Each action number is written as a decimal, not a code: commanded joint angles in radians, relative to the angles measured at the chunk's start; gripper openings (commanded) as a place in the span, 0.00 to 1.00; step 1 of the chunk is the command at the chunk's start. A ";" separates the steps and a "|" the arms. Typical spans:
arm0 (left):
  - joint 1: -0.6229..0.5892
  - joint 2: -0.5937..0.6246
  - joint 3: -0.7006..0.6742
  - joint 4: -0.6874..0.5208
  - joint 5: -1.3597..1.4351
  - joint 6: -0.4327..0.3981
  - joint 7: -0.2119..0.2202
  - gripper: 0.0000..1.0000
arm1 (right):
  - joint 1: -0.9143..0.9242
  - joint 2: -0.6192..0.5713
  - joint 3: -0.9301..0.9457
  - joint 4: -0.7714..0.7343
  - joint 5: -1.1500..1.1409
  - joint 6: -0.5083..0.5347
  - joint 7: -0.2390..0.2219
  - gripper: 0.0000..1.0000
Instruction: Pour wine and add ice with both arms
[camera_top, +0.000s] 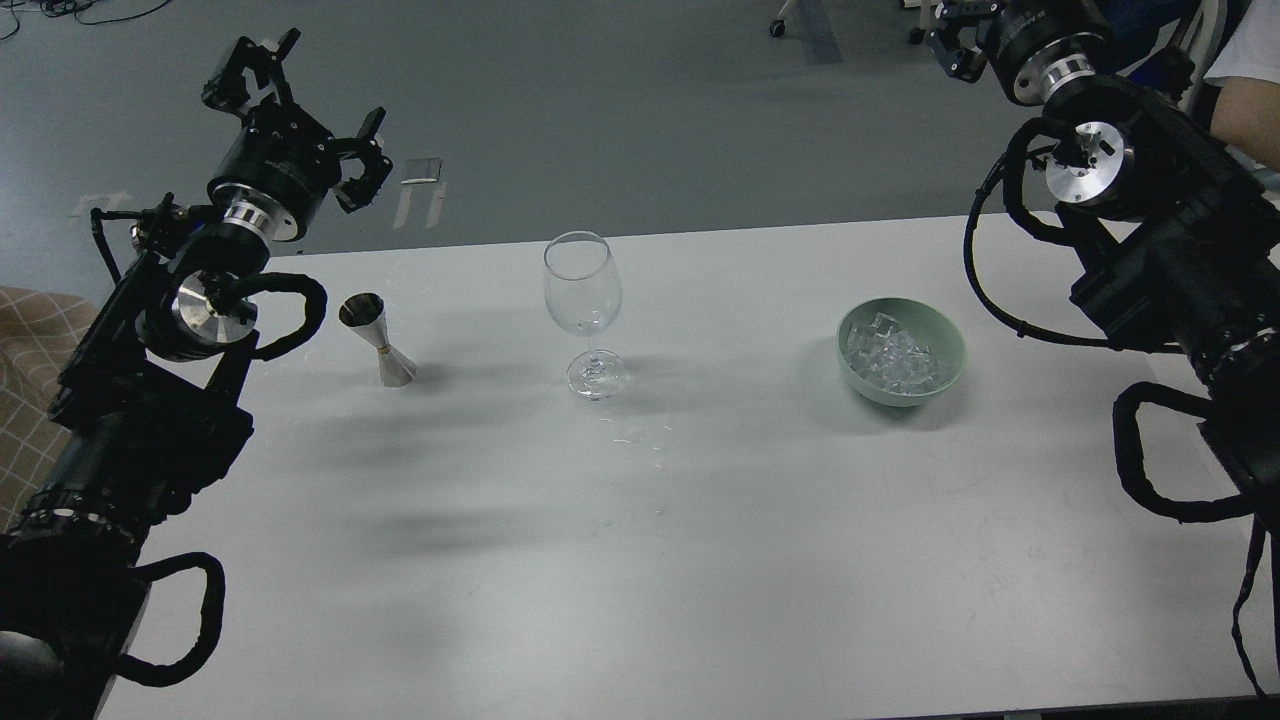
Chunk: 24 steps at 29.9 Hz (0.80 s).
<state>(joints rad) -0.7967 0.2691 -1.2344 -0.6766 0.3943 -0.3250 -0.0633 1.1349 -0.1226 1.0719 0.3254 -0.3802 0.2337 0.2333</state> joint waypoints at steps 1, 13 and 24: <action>-0.002 -0.001 0.001 0.000 0.000 0.004 -0.001 0.98 | 0.014 0.004 -0.004 0.000 0.000 0.001 0.001 1.00; -0.016 0.009 -0.001 0.005 -0.012 0.014 0.000 0.98 | 0.017 0.009 -0.006 0.003 0.000 0.006 0.012 1.00; -0.019 0.006 -0.010 0.009 -0.015 0.044 -0.003 0.98 | 0.011 0.005 -0.021 0.006 0.000 0.015 0.011 1.00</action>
<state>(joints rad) -0.8155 0.2751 -1.2403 -0.6680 0.3805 -0.2844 -0.0626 1.1505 -0.1166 1.0597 0.3285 -0.3819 0.2452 0.2454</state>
